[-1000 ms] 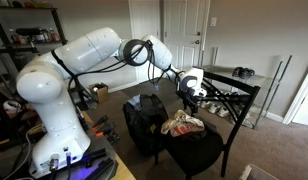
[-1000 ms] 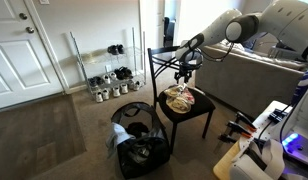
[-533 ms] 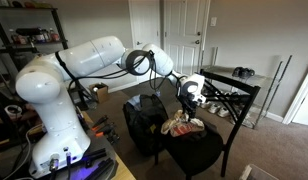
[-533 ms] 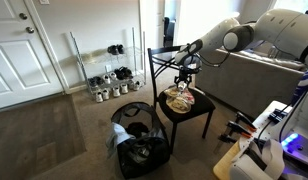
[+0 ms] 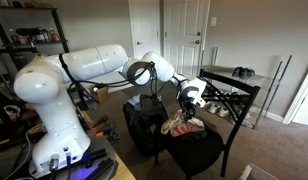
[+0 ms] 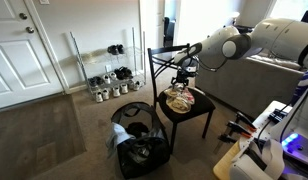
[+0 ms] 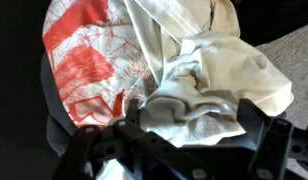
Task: Pick up the t-shirt from the seat of the chair and put it in the black laundry bag.
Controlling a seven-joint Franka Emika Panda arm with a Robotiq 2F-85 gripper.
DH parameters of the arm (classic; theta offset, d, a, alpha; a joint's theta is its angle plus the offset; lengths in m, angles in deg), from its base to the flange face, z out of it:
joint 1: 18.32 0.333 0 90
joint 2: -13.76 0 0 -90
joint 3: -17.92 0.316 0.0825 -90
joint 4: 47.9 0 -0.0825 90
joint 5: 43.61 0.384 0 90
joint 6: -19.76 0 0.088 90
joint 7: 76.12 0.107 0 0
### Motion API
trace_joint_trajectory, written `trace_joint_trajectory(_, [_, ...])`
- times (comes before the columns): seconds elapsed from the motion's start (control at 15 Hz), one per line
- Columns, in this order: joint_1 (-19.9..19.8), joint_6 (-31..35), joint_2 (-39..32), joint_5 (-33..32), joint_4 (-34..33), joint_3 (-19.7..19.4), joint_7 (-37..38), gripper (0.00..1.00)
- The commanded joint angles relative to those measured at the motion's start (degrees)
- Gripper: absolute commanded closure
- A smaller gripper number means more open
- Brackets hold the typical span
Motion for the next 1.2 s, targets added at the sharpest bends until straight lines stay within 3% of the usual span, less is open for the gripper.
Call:
trace_joint_trajectory(0.0, [-0.7, 0.5, -2.4, 1.2, -3.6, 0.8, 1.0, 0.25])
trace_joint_trajectory(0.07, [-0.9, 0.3, -2.6, 1.3, -4.0, 1.1, 0.0, 0.26])
trace_joint_trajectory(0.4, [-1.6, -0.1, -3.9, 1.1, -6.4, 2.0, -0.4, 0.61])
trace_joint_trajectory(0.73, [-2.4, 0.9, -2.5, 1.3, -4.8, 2.6, -0.9, 0.92])
trace_joint_trajectory(0.93, [-2.8, 2.2, -0.2, 1.1, -2.4, 2.7, -3.2, 0.97])
trace_joint_trajectory(1.13, [-3.1, 4.0, 2.4, 0.8, 0.2, 2.7, -6.0, 0.94])
